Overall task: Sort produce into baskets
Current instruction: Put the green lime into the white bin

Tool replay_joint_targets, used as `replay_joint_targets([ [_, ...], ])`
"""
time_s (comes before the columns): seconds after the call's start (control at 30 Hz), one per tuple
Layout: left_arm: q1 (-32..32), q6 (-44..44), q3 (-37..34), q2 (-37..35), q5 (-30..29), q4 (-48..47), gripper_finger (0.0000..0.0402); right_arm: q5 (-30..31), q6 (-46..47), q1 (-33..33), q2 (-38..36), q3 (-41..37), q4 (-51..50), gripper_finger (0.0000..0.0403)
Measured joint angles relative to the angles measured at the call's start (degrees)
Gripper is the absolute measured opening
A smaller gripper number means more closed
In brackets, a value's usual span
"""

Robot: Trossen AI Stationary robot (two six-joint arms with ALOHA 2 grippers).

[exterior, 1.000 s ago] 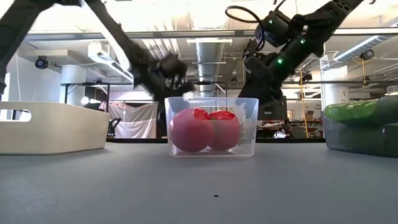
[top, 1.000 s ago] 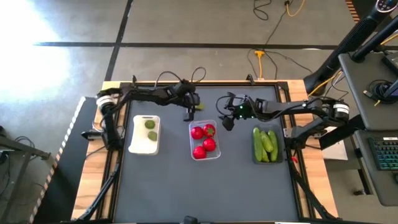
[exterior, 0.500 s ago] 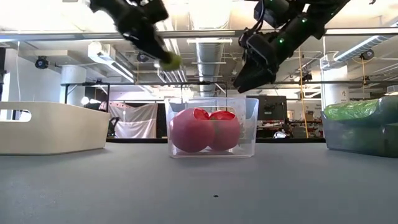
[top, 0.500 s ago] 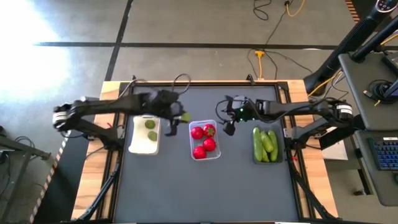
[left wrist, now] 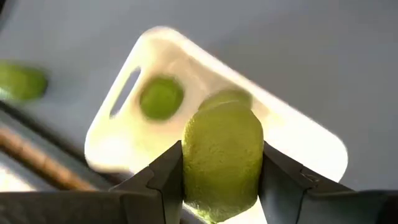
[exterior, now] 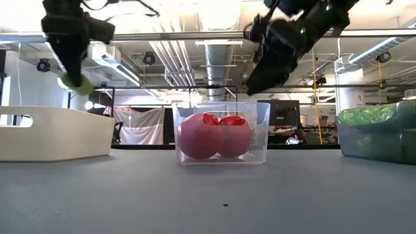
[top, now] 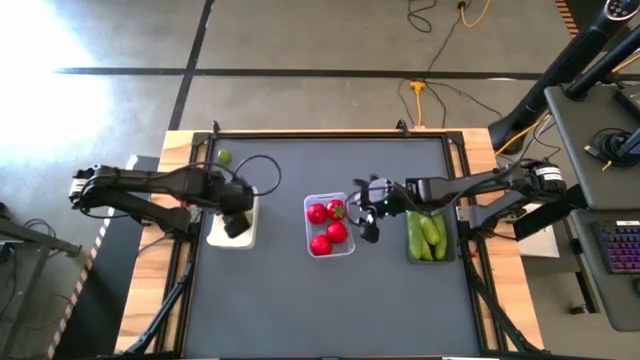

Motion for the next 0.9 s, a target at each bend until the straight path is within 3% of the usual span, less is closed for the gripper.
replay_joint_targets([
  [0.47, 3.8, -3.5, -13.7, 7.5, 0.1, 0.6, 0.0143, 0.4, 6.1, 16.2, -0.1, 1.4, -3.3, 0.0246],
  [0.9, 4.6, -2.2, -17.2, 17.8, -5.5, 6.7, 0.0177, 0.5, 5.8, 20.5, -0.2, 3.2, -4.7, 0.0259],
])
